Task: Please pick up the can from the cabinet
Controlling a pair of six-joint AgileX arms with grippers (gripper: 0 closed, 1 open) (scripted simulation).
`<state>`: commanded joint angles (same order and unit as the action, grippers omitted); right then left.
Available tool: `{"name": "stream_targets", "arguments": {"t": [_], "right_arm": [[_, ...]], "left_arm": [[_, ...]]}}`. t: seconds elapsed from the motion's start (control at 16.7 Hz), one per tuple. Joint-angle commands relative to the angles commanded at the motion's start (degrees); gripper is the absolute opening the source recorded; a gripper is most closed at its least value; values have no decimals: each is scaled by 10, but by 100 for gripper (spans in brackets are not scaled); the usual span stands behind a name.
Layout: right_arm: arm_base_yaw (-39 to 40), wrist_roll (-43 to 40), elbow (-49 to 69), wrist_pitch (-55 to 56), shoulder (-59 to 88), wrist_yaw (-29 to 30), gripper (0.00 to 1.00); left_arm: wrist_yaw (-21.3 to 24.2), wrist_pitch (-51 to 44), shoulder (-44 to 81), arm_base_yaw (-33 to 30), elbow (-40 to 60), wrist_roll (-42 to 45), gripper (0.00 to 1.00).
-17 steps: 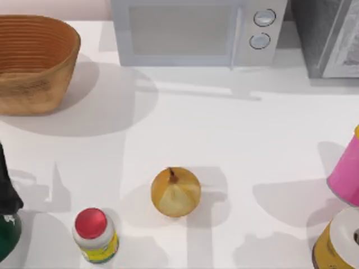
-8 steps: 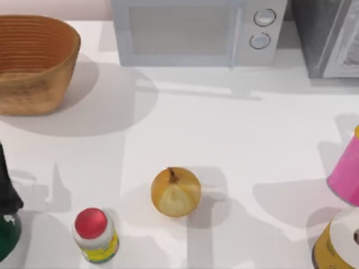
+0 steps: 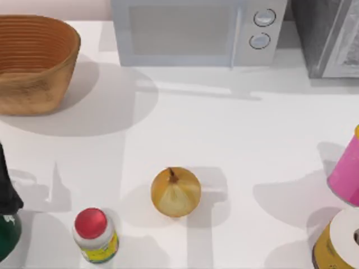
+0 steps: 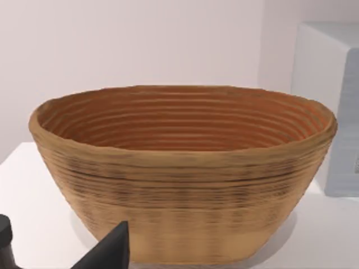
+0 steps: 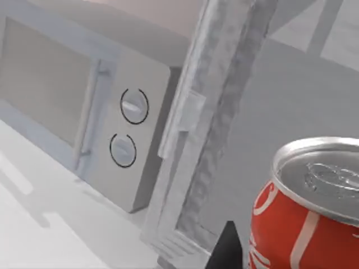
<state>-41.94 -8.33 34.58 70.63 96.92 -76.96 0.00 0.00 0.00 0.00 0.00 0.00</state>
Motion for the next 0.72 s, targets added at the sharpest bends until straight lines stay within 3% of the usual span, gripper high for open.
{"name": "stream_targets", "arguments": {"t": [0.36,0.72], "right_arm": [[-106,28,63,107,256,-164,0],[-130,36,83,127,340,-205,0]], "left_arm": [[0,0,0,0,0,0,100],[0,0,0,0,0,0,100]]}}
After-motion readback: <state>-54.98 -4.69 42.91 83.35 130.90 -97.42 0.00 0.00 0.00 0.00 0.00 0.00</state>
